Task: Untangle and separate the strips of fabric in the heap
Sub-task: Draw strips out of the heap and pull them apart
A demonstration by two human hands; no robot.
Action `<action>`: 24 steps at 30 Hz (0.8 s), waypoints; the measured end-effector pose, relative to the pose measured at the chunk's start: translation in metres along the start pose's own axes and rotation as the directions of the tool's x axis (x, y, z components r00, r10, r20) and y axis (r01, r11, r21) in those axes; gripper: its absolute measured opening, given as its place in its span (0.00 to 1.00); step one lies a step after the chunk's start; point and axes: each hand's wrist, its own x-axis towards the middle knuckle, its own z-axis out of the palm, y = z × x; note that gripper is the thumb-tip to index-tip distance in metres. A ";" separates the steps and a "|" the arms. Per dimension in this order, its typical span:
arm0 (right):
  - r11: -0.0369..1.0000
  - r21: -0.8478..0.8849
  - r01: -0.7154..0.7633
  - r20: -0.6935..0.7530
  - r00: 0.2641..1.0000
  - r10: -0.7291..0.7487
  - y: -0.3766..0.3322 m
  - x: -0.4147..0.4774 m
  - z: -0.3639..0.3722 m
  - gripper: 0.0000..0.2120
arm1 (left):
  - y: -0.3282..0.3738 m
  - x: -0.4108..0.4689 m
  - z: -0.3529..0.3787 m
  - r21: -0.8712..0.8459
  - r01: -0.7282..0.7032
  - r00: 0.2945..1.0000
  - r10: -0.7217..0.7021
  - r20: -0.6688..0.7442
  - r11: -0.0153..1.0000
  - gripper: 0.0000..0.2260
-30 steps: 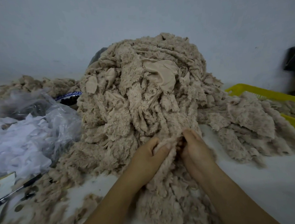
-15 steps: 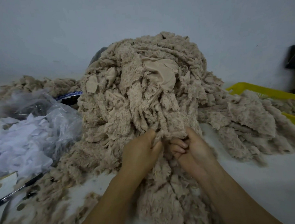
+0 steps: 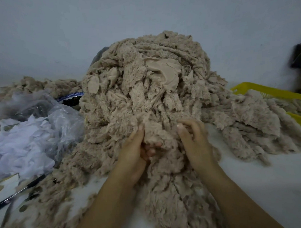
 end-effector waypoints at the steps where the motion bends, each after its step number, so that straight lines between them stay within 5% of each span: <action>1: 0.999 0.020 0.037 0.089 0.995 -0.038 -0.003 -0.003 0.003 0.11 | 0.002 0.001 -0.001 -0.083 0.019 1.000 -0.018 0.013 0.996 0.14; 5: 0.969 -0.240 0.066 0.399 0.916 0.037 0.004 -0.014 0.020 0.10 | 0.008 0.003 -0.006 -0.380 0.045 0.997 -0.019 0.070 0.924 0.15; 10: 0.975 -0.070 -0.209 0.158 0.963 0.218 0.008 -0.002 0.003 0.05 | 0.016 0.010 -0.018 -0.481 -0.027 0.998 0.052 0.037 0.876 0.13; 13: 0.982 0.073 -0.172 0.011 0.985 0.172 0.007 0.004 -0.004 0.09 | 0.019 0.011 -0.020 -0.466 -0.070 0.995 0.094 0.028 0.882 0.15; 16: 0.960 0.202 -0.192 -0.037 0.978 0.204 0.006 0.005 -0.005 0.06 | 0.012 0.006 -0.012 0.060 -0.179 0.984 0.178 0.024 0.982 0.22; 19: 0.961 0.221 -0.165 -0.048 0.983 0.180 0.004 0.004 -0.002 0.09 | 0.000 -0.004 -0.001 0.616 -0.249 0.968 0.221 0.122 0.748 0.11; 22: 0.972 0.197 -0.129 -0.003 0.991 0.132 0.002 0.002 0.001 0.12 | -0.011 -0.006 0.002 0.808 -0.267 0.961 0.087 0.261 0.526 0.22; 24: 0.975 0.176 -0.134 0.034 0.991 0.130 0.002 0.001 0.001 0.12 | -0.015 -0.005 0.004 0.789 -0.252 0.967 0.112 0.229 0.561 0.17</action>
